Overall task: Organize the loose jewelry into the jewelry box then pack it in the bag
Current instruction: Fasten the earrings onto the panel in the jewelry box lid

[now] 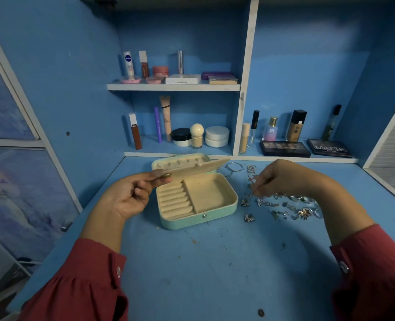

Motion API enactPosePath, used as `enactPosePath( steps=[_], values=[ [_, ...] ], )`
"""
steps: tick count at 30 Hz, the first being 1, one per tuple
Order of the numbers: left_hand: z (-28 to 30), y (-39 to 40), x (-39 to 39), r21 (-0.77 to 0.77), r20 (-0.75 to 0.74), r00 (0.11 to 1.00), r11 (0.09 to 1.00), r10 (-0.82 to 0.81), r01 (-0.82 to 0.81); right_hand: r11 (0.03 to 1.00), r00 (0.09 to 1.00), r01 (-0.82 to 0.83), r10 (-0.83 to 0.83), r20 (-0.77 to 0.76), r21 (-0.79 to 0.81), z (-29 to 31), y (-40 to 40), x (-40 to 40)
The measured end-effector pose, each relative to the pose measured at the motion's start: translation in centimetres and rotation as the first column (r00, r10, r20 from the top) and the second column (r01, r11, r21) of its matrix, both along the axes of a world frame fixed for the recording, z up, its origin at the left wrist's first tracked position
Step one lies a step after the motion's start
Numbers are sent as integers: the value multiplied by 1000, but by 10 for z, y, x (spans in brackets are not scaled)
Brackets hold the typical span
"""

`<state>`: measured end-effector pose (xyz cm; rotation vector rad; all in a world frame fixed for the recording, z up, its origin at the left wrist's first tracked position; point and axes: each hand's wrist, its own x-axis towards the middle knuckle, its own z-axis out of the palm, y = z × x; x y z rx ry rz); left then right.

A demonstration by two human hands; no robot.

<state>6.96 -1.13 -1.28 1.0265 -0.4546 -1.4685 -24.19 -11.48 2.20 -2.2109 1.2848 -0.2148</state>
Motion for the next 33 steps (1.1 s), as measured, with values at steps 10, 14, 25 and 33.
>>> enactPosePath(
  steps=[10, 14, 25, 33],
  values=[
    [-1, 7, -5, 27, 330, 944, 999, 12, -23, 1000, 948, -9, 3, -318, -15, -2, 4, -7],
    [-3, 6, -4, 39, 358, 934, 999, 13, -29, 999, 925, -20, 7, -381, -32, -4, 4, -5],
    [0, 6, -6, 41, 373, 928, 998, 23, -41, 996, 947, -20, -10, -320, -89, -6, 9, 2],
    [0, 7, -6, 46, 363, 932, 998, 18, -38, 988, 979, 68, -39, 202, -139, 3, 14, 13]
  ],
)
